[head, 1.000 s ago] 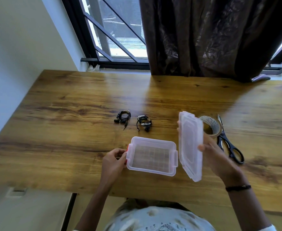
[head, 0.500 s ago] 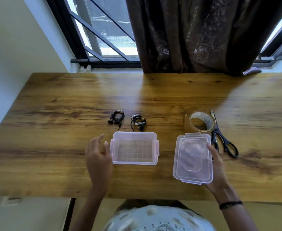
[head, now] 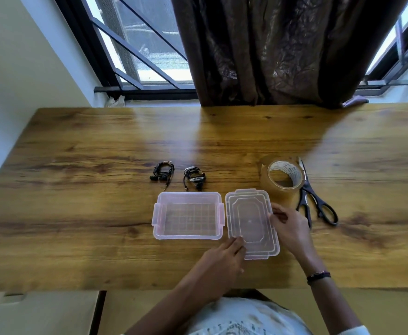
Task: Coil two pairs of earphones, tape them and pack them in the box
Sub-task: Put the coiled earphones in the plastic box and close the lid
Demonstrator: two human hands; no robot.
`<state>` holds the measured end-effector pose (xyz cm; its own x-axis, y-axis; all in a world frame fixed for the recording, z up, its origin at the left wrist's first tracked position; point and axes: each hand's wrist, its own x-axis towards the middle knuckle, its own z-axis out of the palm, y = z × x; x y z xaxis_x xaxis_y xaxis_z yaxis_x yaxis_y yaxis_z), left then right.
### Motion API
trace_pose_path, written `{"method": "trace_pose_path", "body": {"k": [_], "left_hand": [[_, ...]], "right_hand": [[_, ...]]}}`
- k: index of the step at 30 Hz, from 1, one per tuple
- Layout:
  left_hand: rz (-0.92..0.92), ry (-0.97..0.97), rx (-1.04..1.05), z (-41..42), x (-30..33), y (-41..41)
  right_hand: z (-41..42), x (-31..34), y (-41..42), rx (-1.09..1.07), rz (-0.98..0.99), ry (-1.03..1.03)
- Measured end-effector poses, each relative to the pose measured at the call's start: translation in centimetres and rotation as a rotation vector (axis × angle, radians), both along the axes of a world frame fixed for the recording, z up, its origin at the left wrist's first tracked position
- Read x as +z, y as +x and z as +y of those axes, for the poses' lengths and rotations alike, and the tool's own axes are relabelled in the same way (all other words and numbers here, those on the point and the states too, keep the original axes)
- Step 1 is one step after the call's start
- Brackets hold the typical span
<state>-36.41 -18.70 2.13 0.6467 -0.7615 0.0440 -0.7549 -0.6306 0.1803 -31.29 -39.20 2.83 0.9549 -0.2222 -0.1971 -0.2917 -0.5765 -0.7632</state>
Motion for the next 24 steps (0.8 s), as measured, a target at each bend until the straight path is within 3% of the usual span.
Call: {"method": "trace_pose_path", "body": {"k": [3, 8, 12, 17, 24], "left_hand": [[-0.012, -0.038, -0.002, 0.0, 0.0, 0.1], [0.086, -0.104, 0.014, 0.2, 0.6, 0.6], [0.142, -0.279, 0.081, 0.4, 1.0, 0.7], [0.291, -0.604, 0.367, 2.2, 4.5, 2.8], [0.193, -0.771, 0.771, 7.7, 3.6, 11.1]], "right_hand": [[-0.1, -0.5, 0.1, 0.028, -0.114, -0.139], [0.0, -1.0, 0.3, 0.031, -0.142, -0.249], [0.9, 0.6, 0.3, 0.031, -0.299, -0.359], [3.2, 3.1, 3.0, 0.116, -0.437, -0.244], [9.2, 2.3, 8.8, 0.259, -0.342, -0.132]]}}
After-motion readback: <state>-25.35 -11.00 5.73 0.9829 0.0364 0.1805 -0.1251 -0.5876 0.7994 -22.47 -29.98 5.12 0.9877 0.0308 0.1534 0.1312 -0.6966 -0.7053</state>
